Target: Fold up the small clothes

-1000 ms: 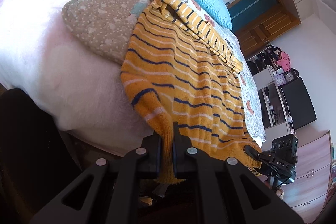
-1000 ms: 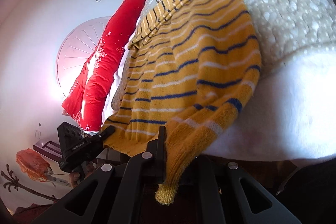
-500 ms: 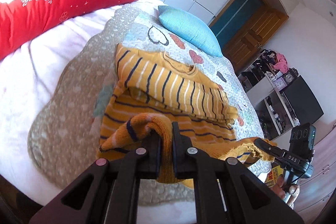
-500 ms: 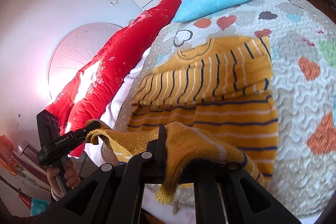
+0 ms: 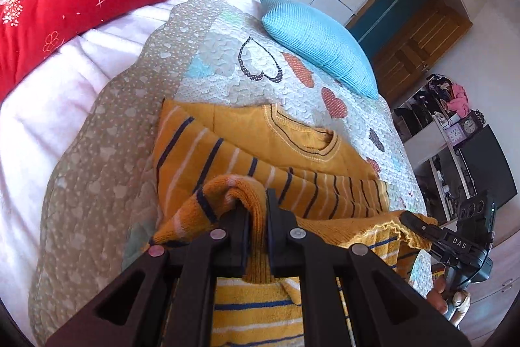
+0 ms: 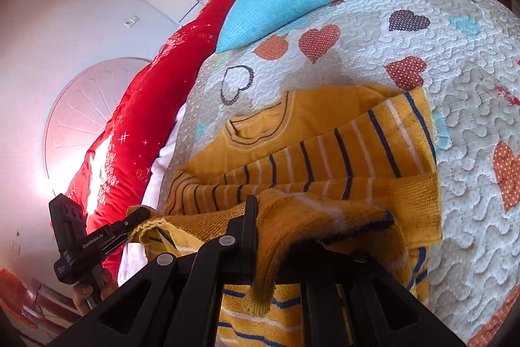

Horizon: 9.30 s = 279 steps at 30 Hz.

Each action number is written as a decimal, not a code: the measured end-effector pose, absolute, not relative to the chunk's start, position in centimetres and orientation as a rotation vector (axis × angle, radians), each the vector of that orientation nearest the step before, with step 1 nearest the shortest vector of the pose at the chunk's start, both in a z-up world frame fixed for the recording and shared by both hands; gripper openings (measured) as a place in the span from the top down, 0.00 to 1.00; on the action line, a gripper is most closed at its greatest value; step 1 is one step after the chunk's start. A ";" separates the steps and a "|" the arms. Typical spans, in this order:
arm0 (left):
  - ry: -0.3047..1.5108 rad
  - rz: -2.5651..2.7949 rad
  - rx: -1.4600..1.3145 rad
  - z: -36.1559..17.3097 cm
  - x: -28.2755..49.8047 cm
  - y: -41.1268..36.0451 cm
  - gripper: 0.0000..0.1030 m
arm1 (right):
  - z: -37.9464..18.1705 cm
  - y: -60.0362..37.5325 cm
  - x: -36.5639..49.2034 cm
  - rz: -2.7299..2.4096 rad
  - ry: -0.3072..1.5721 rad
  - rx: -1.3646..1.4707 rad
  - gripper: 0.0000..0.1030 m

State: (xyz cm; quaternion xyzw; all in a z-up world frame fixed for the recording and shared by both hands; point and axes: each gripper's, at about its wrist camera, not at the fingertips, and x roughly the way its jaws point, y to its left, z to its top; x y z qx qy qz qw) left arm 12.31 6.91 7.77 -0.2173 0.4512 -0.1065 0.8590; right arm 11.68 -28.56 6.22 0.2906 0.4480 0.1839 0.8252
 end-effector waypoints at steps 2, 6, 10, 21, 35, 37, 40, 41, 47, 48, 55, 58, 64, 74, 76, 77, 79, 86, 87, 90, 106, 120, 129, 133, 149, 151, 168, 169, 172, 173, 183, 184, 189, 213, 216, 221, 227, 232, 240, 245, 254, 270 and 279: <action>0.974 -0.211 -0.458 6.7 14.0 6.7 0.92 | 5.1 -28.7 13.2 0.369 0.970 0.637 0.93; 1.024 -0.201 -0.492 4.7 16.8 6.7 0.91 | 3.3 -28.8 15.6 0.343 1.003 0.674 0.92; 1.039 -0.235 -0.621 3.2 18.5 7.7 0.82 | 1.7 -29.4 17.8 0.332 1.028 0.758 0.92; 0.929 -0.331 -1.067 1.7 20.3 12.9 0.39 | -1.2 -31.9 20.9 0.391 0.989 1.099 0.57; 0.975 -0.170 -0.674 4.7 13.5 15.1 0.35 | 3.8 -34.3 17.1 0.236 0.969 0.822 0.31; 0.990 -0.156 -0.577 5.0 11.3 14.7 0.34 | 4.2 -34.9 14.1 0.245 0.984 0.764 0.31; 0.990 -0.117 -0.413 5.2 8.1 13.7 0.31 | 4.6 -34.5 9.6 0.228 1.006 0.565 0.31; 0.991 -0.103 -0.364 4.9 7.3 13.2 0.27 | 4.6 -33.8 8.2 0.219 1.016 0.472 0.30; 1.077 -0.108 -0.265 0.9 5.4 11.8 0.27 | 0.9 -31.3 4.0 0.182 1.085 0.243 0.30; 1.079 -0.108 -0.250 0.5 5.4 11.7 0.31 | 0.4 -30.9 3.8 0.172 1.083 0.194 0.31; 1.059 -0.018 -0.248 1.2 5.0 13.5 0.60 | 0.6 -32.4 3.2 0.067 1.034 0.113 0.31; 1.014 0.009 -0.194 2.2 4.0 12.1 0.59 | 2.2 -32.7 2.1 0.010 1.023 0.095 0.31; 0.927 0.047 -0.122 2.6 3.0 8.6 0.35 | 8.1 -28.9 1.0 0.065 0.923 0.040 0.31; 0.914 0.029 -0.198 -0.3 2.8 9.1 0.26 | 9.4 -8.1 8.6 0.466 0.948 -0.097 0.59; 0.901 0.005 -0.203 -0.4 2.6 9.2 0.23 | 8.1 -4.3 11.3 0.511 0.996 -0.113 0.59; 0.896 -0.004 -0.205 -0.4 2.5 9.3 0.22 | 7.2 -2.7 12.5 0.519 1.021 -0.126 0.59; 0.892 -0.015 -0.216 -0.4 2.5 9.4 0.22 | 5.2 0.2 14.8 0.527 1.081 -0.165 0.59; 0.885 -0.042 -0.249 -0.5 2.5 9.7 0.19 | 1.8 5.4 20.7 0.480 1.159 -0.243 0.55; 0.884 -0.044 -0.251 -0.5 2.5 9.7 0.19 | 1.6 5.7 21.3 0.480 1.170 -0.245 0.50; 0.884 -0.046 -0.254 -0.5 2.4 9.7 0.19 | 1.2 6.9 21.9 0.466 1.184 -0.286 0.44; 0.876 -0.020 -0.225 -0.5 2.0 9.0 0.19 | 5.6 -15.4 10.0 0.381 1.109 0.125 0.44; 0.878 0.008 -0.196 -0.5 2.0 8.5 0.18 | 7.4 -28.4 8.8 0.035 0.992 0.060 0.61; 0.876 0.003 -0.204 -0.5 1.9 8.6 0.18 | 3.0 -29.1 14.1 -0.156 1.090 0.008 0.65; 0.881 0.010 -0.196 -0.5 1.9 8.5 0.18 | 6.2 -26.7 13.5 -0.164 1.005 -0.067 0.61; 0.875 0.009 -0.207 -0.4 1.8 8.6 0.18 | 1.7 -9.0 20.5 0.100 1.099 -0.196 0.47; 0.874 0.008 -0.208 -0.4 1.8 8.6 0.17 | 1.5 -9.0 21.7 0.032 1.106 -0.229 0.33; 0.866 0.010 -0.206 -0.5 1.7 8.5 0.17 | 3.1 -31.1 16.8 -0.220 1.102 0.153 0.33; 0.866 0.010 -0.206 -0.5 1.6 8.4 0.17 | 3.5 -32.7 16.1 -0.245 1.080 0.188 0.33; 0.867 0.011 -0.203 -0.5 1.6 8.4 0.16 | 4.9 -35.2 12.6 -0.113 1.029 0.368 0.33; 0.868 0.012 -0.202 -0.5 1.6 8.3 0.16 | 5.6 -35.3 11.3 -0.081 1.008 0.379 0.33; 0.865 0.015 -0.202 -0.5 1.7 8.2 0.15 | 0.8 -32.1 4.1 -0.009 1.136 0.127 0.66; 0.865 0.015 -0.204 -0.5 1.7 8.1 0.15 | 0.7 -33.0 3.8 -0.019 1.117 0.155 0.64; 0.873 0.006 -0.217 -0.4 1.6 8.3 0.15 | 2.3 -33.2 3.0 -0.100 1.087 0.107 0.57; 0.945 -0.164 -0.536 -0.3 4.9 12.7 0.91 | 0.9 -34.9 1.6 -0.111 0.986 0.456 0.88; 0.935 -0.137 -0.480 0.0 4.5 12.2 0.91 | 1.3 -34.2 1.5 -0.156 0.984 0.359 0.88; 0.930 -0.119 -0.471 -0.2 3.8 12.6 0.82 | 2.7 -33.4 0.9 -0.213 0.968 0.255 0.73; 0.917 -0.134 -0.580 -0.1 2.3 14.7 0.70 | 7.3 -30.4 -1.1 -0.175 0.862 0.155 0.70; 0.899 -0.104 -0.583 0.2 2.0 15.1 0.60 | 8.8 -23.0 0.0 0.051 0.872 0.090 0.47; 0.877 -0.132 -0.641 0.2 1.6 15.6 0.57 | 6.2 -8.4 5.9 0.367 1.018 -0.013 0.43; 0.831 -0.085 -0.732 0.3 0.6 18.5 0.57 | 4.3 -1.8 10.4 0.435 1.116 -0.032 0.40; 0.773 -0.026 -0.875 0.0 -0.5 22.7 0.48 | 1.8 5.3 12.1 0.262 1.091 -0.254 0.18; 0.772 -0.015 -0.824 0.0 -0.6 21.1 0.42 | 4.8 0.7 11.9 0.288 1.034 -0.085 0.74; 0.780 -0.151 -0.626 2.9 -0.1 14.0 0.29 | 8.7 -16.1 11.0 0.296 0.944 0.354 0.75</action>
